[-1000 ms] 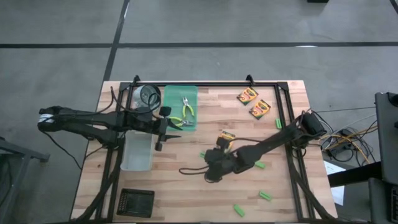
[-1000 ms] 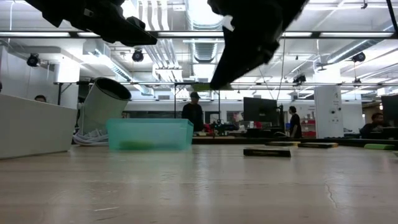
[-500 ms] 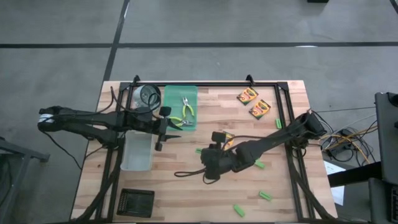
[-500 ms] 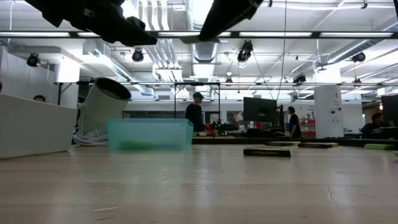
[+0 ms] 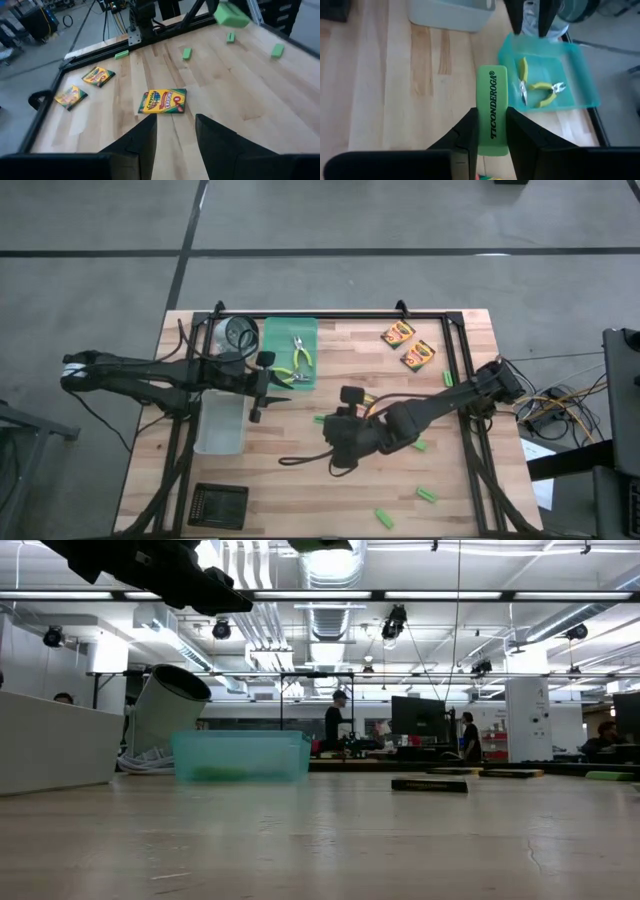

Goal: Pick & Place School Supplies
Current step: Put the green eraser into the black bin

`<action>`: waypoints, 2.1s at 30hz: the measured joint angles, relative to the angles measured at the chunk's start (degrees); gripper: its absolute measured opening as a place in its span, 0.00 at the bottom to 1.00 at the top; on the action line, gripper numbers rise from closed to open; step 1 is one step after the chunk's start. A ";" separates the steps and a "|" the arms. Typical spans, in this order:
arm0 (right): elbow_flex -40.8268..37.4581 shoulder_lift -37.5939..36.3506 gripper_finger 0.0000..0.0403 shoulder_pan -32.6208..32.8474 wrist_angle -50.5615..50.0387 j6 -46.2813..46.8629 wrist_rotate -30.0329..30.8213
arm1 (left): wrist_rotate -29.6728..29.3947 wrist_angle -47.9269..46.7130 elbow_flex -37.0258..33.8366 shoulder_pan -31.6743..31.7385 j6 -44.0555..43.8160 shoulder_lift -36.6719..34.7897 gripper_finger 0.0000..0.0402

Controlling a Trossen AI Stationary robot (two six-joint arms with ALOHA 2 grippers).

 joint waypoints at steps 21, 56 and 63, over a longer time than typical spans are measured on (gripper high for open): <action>0.42 0.68 0.19 -1.29 0.06 -3.01 11.67 | 1.88 17.03 0.04 -0.16 -72.37 0.31 0.35; 0.36 0.74 0.21 -4.11 8.83 -11.24 11.74 | 3.44 22.82 0.07 -0.39 -73.32 4.50 0.35; 0.36 0.76 0.20 -4.75 11.04 -12.52 11.74 | 3.44 22.77 0.07 -0.40 -73.35 4.52 0.35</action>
